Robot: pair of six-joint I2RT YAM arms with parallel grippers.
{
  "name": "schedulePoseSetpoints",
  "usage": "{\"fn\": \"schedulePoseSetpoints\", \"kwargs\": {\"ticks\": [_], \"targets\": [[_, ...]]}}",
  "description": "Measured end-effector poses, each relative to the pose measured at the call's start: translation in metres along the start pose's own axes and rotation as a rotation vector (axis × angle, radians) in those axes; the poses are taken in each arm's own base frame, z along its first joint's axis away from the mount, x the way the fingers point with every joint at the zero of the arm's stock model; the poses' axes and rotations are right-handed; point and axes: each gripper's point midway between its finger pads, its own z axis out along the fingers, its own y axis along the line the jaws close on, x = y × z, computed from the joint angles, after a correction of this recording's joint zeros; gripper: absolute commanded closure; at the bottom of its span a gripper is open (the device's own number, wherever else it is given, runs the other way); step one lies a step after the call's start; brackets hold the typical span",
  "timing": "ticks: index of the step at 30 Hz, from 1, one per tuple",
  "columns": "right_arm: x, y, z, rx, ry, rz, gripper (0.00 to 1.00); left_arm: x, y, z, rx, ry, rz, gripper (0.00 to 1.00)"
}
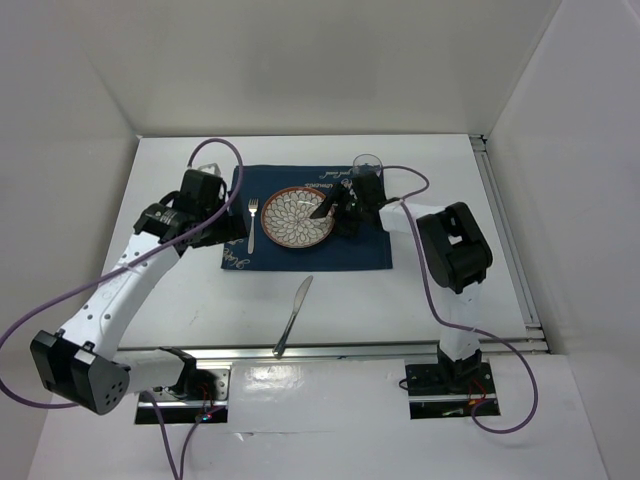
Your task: Set the dinner table for one person
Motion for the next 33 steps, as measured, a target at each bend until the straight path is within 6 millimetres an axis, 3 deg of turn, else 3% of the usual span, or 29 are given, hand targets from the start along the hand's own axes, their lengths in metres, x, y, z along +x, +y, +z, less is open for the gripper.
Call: {"fn": "schedulePoseSetpoints", "kwargs": {"ticks": [4,6,10,14,18,19,22,27,30,33], "targets": [[-0.006,0.004,-0.003,0.01,-0.035,-0.018,0.01,0.0,0.0,-0.003,0.006,-0.008,-0.002,0.15],[-0.009,0.003,-0.009,0.039,-0.058,-0.036,0.01,0.003,0.001,-0.004,0.007,-0.004,0.002,0.13],[-0.017,0.008,-0.038,0.106,-0.125,-0.081,0.01,0.019,-0.007,-0.001,0.022,0.024,0.042,0.16],[-0.031,0.032,-0.106,0.106,-0.266,-0.149,0.01,0.065,-0.021,0.01,0.061,0.112,0.137,0.2],[-0.03,0.043,-0.188,0.094,-0.419,-0.206,0.01,0.134,-0.042,0.024,0.103,0.256,0.277,0.2],[-0.026,0.04,-0.208,0.102,-0.45,-0.218,0.01,0.154,-0.049,0.029,0.107,0.3,0.325,0.2],[-0.015,0.025,-0.242,0.148,-0.484,-0.226,0.02,0.19,-0.058,0.041,0.096,0.383,0.412,0.21],[0.009,-0.015,-0.269,0.267,-0.463,-0.225,0.05,0.238,-0.062,0.064,0.047,0.479,0.539,0.31],[0.017,-0.03,-0.278,0.319,-0.447,-0.221,0.06,0.251,-0.061,0.069,0.032,0.506,0.572,0.31],[0.02,-0.037,-0.283,0.349,-0.443,-0.218,0.08,0.251,-0.067,0.07,0.054,0.498,0.563,0.32]]}}
